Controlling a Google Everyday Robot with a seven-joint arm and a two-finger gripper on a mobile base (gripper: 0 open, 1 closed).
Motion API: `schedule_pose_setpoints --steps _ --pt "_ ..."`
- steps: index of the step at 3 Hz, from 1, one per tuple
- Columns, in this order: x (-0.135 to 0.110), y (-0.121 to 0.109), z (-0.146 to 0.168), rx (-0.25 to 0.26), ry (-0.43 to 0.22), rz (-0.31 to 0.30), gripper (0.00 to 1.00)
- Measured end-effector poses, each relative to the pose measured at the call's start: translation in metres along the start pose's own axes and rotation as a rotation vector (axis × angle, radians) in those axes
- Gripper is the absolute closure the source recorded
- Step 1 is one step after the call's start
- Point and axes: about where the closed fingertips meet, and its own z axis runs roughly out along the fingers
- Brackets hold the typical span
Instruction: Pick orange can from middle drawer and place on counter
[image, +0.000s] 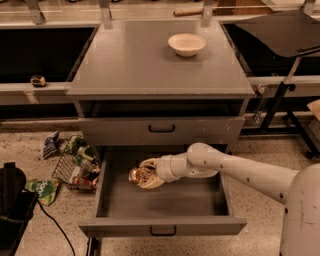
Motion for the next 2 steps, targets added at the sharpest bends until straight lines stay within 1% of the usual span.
schedule_pose_setpoints --steps 1,2 --pt "-0.020 0.000 -0.011 0.005 -0.059 -0.055 1.00" --pt "-0.068 0.006 -0.049 0.048 -0.103 -0.194 1.00"
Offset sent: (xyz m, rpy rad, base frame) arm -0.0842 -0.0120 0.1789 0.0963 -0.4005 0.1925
